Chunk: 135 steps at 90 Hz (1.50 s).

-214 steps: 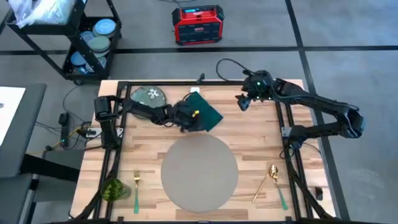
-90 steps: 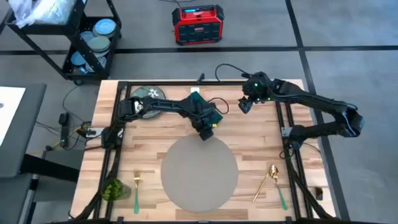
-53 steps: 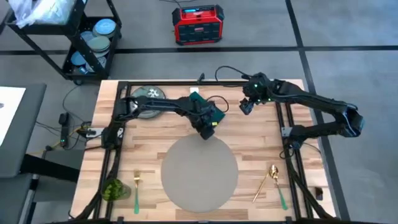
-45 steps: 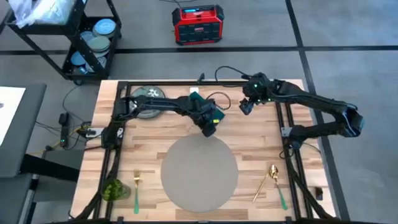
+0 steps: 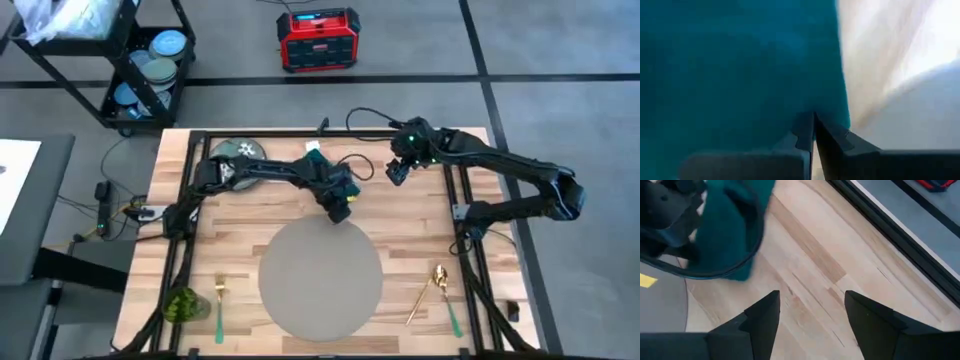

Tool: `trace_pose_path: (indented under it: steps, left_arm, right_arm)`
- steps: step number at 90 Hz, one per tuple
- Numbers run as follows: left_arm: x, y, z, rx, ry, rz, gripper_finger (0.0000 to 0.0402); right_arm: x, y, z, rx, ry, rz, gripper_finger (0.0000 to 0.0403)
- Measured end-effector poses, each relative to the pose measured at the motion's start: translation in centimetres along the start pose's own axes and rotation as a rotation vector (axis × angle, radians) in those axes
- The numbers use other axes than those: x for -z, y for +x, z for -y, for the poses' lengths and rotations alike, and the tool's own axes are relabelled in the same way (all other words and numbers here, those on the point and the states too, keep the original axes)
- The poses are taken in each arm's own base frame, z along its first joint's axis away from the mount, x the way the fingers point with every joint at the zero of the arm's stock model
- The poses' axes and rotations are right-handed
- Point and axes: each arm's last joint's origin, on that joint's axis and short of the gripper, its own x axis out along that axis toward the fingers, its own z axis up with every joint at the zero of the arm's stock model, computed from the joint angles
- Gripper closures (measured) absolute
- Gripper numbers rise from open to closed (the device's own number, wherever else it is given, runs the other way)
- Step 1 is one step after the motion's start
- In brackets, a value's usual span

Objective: Set table place
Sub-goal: Fold the blue table napkin

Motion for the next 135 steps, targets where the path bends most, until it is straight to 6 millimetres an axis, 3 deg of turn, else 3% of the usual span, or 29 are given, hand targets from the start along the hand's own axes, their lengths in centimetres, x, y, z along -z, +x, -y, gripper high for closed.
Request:
trace_pose_path:
  steps: [22,59,81,91,107,117,135]
  left_arm:
    - [2.1,-1.8,-0.5,-0.08,0.054,-0.18,0.0401]
    - [4.2,-2.2,-1.7,-0.197,0.044,-0.383,0.0401]
    - [4.9,-7.0,-1.7,-0.304,0.043,-0.312,0.0401]
    - [5.2,-9.4,-1.7,-0.372,0.009,-0.23,0.0402]
    - [5.3,-12.2,-1.3,-0.323,-0.112,0.063,0.0402]
    - [6.6,-12.1,-1.2,-0.229,-0.173,0.16,0.0402]
    - [10.9,-9.3,-1.3,-0.151,-0.243,0.112,0.0401]
  right_arm:
    - [-0.1,0.0,0.0,-0.001,-0.027,0.015,0.0192]
    - [-0.2,0.0,0.0,-0.001,-0.084,0.025,0.0192]
    - [-2.7,0.6,0.2,-0.053,-0.052,0.241,0.0188]
    - [-3.8,2.8,0.8,-0.126,0.025,0.269,0.0185]
    - [-4.3,9.5,2.3,-0.377,0.22,0.169,0.0184]
    - [-4.7,12.6,2.3,-0.513,0.298,0.091,0.0184]
    - [-6.6,15.2,0.2,-0.614,0.254,0.062,0.0184]
